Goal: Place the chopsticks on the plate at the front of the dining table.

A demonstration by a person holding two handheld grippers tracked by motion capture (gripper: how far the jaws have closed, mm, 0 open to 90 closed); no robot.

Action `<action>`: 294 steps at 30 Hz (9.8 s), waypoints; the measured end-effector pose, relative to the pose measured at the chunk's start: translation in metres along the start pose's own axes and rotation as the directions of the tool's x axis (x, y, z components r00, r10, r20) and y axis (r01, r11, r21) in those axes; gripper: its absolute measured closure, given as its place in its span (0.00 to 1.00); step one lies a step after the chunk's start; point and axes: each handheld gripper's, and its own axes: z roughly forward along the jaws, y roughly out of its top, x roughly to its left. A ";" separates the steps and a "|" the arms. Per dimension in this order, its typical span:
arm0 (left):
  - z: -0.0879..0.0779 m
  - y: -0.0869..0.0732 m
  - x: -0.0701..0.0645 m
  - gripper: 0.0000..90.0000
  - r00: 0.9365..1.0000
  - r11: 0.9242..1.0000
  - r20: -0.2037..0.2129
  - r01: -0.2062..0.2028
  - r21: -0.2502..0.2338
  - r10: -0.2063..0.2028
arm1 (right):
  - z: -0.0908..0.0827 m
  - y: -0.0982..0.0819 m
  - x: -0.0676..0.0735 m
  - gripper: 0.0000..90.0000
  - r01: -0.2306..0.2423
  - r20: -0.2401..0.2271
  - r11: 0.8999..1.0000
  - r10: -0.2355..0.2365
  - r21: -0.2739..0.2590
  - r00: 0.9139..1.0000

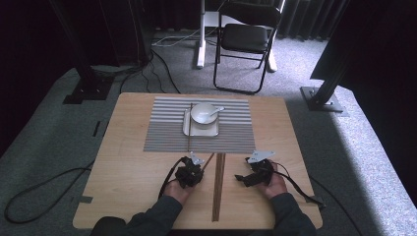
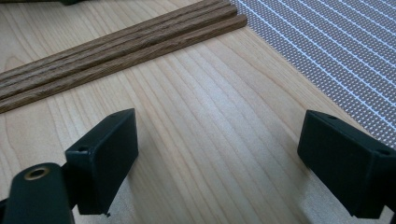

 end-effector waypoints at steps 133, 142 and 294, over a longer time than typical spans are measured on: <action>-0.063 0.052 0.083 0.94 0.966 0.935 0.049 0.256 -0.246 -0.252 | 0.000 0.000 0.000 0.13 0.003 0.001 1.000 -0.003 -0.001 1.000; -0.064 0.056 0.087 0.94 0.964 0.929 0.050 0.265 -0.257 -0.262 | 0.000 0.000 0.000 0.13 0.001 0.000 1.000 -0.001 0.000 1.000; -0.007 0.104 0.151 0.94 0.869 0.839 0.046 0.489 -0.237 -0.493 | 0.000 0.000 0.000 0.13 -0.003 0.005 1.000 0.003 0.000 1.000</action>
